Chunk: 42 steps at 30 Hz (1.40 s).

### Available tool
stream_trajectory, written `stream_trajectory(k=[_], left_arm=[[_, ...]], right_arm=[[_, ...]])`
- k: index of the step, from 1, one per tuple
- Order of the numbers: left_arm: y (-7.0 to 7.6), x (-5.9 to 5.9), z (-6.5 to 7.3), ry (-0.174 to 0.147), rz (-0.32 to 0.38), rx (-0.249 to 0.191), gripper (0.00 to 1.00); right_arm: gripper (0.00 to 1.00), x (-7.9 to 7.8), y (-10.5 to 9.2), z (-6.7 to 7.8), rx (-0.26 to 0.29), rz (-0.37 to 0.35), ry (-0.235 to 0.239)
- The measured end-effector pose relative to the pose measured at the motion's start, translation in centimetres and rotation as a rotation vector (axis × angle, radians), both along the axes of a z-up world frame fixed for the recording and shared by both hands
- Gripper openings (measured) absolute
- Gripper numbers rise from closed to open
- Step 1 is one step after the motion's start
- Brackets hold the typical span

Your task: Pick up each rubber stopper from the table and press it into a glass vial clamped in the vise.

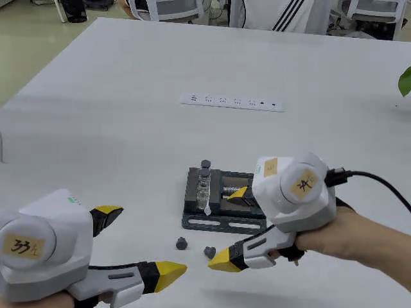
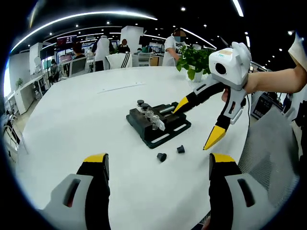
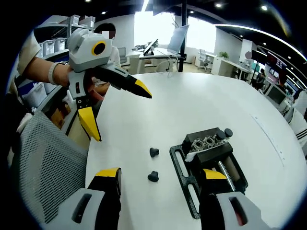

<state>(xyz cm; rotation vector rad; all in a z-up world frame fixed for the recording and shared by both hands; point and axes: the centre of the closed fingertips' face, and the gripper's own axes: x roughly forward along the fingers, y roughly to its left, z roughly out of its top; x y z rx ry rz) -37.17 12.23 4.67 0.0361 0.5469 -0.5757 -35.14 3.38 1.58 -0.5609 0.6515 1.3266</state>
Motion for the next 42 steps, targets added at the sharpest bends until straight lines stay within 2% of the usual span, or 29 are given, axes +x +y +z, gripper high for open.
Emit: stream_trajectory(k=[3,11,16,19,21,28,42], left_arm=[[0.0,-0.1,0.0,0.000,-0.001,0.001,0.84],[-0.2,-0.2,-0.1,-0.001,0.003,-0.005,0.84],[-0.3,-0.4,-0.5,0.004,0.010,-0.013,0.84],[-0.4,-0.5,-0.5,0.009,0.012,-0.016,0.84],[-0.4,-0.6,-0.6,0.011,0.015,-0.019,0.84],[-0.3,-0.7,-0.7,0.014,0.024,-0.024,0.84],[-0.2,-0.7,-0.9,0.020,0.026,-0.028,0.83]], right_arm=[[0.61,-0.3,-0.1,-0.9,0.003,-0.031,0.006],[0.48,-0.1,0.4,-1.4,0.060,-0.144,-0.017],[0.38,-0.6,0.7,-2.4,0.060,-0.157,-0.013],[0.29,-0.7,0.6,-3.0,0.056,-0.159,-0.019],[0.26,-0.9,0.6,-3.0,0.051,-0.170,-0.001],[0.16,-0.7,0.4,-3.9,0.043,-0.184,0.004],[0.10,-0.6,0.3,-4.4,0.037,-0.198,0.010]])
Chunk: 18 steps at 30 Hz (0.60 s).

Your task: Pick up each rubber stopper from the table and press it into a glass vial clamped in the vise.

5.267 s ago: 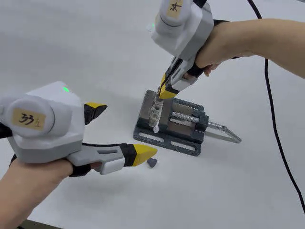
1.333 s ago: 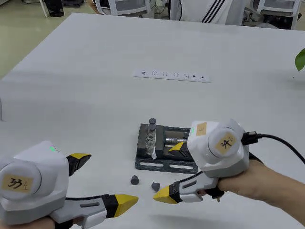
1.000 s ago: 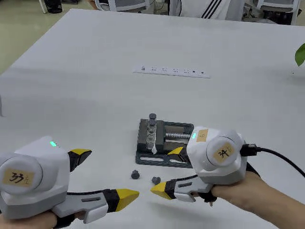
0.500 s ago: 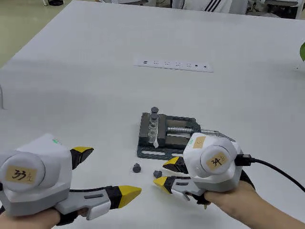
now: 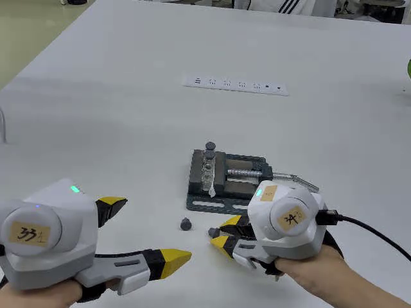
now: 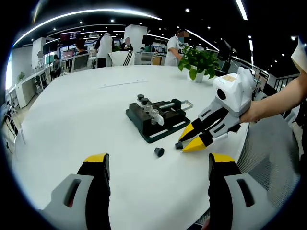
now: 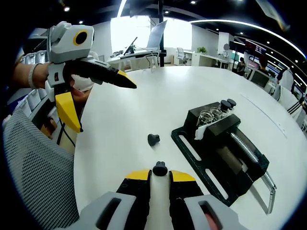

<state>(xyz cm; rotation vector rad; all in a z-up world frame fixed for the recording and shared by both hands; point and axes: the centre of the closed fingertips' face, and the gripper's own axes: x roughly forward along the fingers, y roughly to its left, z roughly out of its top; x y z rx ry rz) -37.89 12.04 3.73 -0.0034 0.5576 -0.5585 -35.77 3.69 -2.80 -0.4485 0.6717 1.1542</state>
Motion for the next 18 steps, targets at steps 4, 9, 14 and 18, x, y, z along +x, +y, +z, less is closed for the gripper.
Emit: stream_trajectory(k=[4,9,14,18], left_arm=[[-0.05,-0.05,-0.02,0.001,-0.002,0.000,0.83],[-0.11,-0.07,-0.10,0.003,-0.005,0.000,0.83],[-0.22,-0.09,-0.29,0.006,-0.012,0.002,0.83],[-0.33,-0.11,-0.37,0.008,-0.025,0.009,0.82]], right_arm=[[0.09,-0.01,0.10,-0.09,0.002,0.000,0.006],[0.08,-0.04,0.14,-0.05,0.005,-0.001,0.004],[0.08,-0.07,0.06,-0.02,0.006,-0.005,0.013],[0.08,-0.10,-0.25,0.13,0.003,0.006,0.030]])
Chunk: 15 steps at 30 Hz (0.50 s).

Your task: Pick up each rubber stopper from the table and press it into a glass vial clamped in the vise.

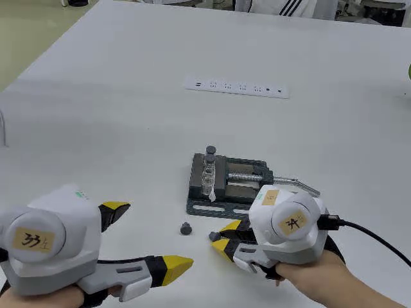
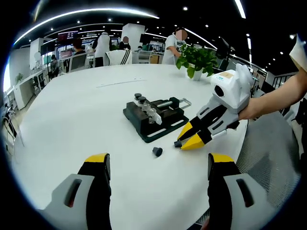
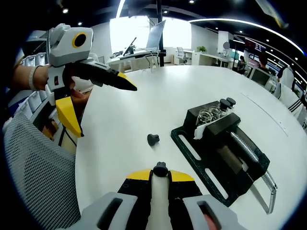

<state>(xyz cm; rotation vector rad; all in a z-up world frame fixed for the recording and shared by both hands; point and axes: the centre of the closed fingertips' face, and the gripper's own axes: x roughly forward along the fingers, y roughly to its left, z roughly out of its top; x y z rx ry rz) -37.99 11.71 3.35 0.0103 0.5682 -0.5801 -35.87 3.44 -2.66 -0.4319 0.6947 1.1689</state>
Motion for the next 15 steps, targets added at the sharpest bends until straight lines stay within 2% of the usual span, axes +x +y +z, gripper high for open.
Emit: stream_trajectory(k=[3,7,9,13,15], left_arm=[[-0.3,0.0,0.1,-0.005,-0.023,0.011,0.81],[-0.8,-0.1,0.1,-0.003,-0.054,0.012,0.77],[-1.4,-0.1,0.1,-0.005,-0.077,0.018,0.75],[-2.4,-0.2,0.0,-0.007,-0.139,0.039,0.69],[-2.7,-0.2,0.0,-0.010,-0.159,0.044,0.66]], right_arm=[[0.08,0.3,-0.5,0.6,-0.011,0.037,-0.003],[0.07,0.6,-1.4,2.1,-0.025,0.066,-0.006],[0.07,0.6,-2.0,2.7,-0.024,0.090,0.021],[0.07,1.0,-3.0,4.0,-0.053,0.148,0.018],[0.07,0.8,-3.2,4.5,-0.065,0.179,0.035]])
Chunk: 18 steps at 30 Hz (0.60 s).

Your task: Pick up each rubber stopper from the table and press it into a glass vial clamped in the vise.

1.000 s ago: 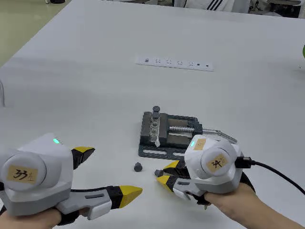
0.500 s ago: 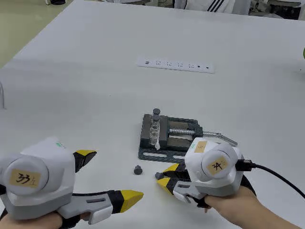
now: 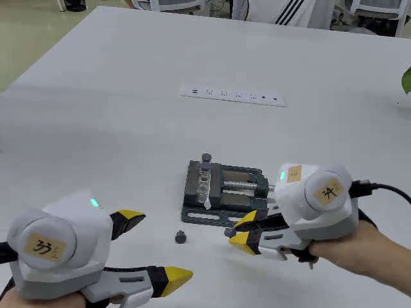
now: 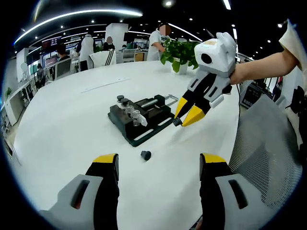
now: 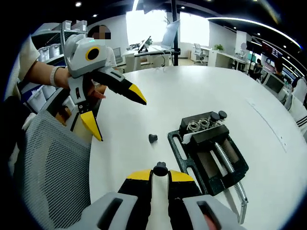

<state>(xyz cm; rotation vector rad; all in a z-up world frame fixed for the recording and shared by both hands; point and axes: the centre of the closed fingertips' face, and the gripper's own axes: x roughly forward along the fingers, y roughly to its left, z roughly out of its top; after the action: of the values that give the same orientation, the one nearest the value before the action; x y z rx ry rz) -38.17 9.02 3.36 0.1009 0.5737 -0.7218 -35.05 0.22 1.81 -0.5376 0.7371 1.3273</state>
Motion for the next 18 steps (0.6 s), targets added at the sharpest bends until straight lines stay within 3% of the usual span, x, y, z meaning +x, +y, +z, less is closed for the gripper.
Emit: stream_trajectory(k=[7,13,18], left_arm=[[-2.2,0.2,0.6,-0.021,-0.096,0.014,0.56],[-3.9,0.5,1.3,-0.046,-0.165,0.037,0.48],[-5.0,0.6,1.6,-0.066,-0.223,0.059,0.41]], right_arm=[[0.07,-0.5,-0.2,3.0,-0.057,0.161,-0.004],[0.07,-1.3,-0.1,5.1,-0.143,0.308,-0.014],[0.07,-2.0,-0.2,5.5,-0.232,0.406,-0.020]])
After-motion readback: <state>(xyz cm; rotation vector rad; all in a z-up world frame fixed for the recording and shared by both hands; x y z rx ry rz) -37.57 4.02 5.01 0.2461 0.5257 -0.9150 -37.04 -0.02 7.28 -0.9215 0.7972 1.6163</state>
